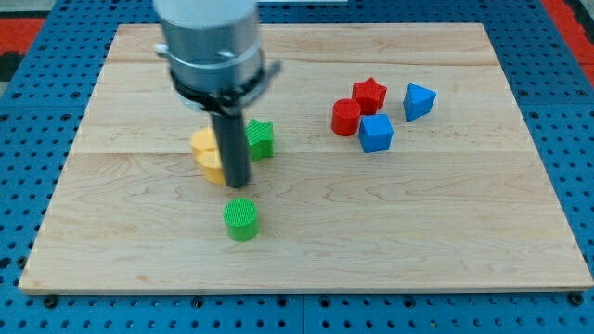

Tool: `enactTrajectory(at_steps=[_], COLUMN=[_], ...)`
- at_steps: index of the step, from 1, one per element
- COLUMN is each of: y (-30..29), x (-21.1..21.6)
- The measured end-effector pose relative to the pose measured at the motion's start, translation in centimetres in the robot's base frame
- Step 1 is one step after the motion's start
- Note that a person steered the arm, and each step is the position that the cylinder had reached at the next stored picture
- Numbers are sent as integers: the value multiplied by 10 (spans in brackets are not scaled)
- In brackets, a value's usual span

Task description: Push green star into red circle

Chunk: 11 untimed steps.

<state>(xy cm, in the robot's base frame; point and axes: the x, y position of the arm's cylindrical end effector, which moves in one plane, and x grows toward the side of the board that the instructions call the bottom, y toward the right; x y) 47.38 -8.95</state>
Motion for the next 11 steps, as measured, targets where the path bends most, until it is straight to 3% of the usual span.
enactTrajectory(at_steps=[2, 4, 6, 7, 11], y=[2, -27, 46, 97, 91], x=[-77, -1, -55, -60, -74])
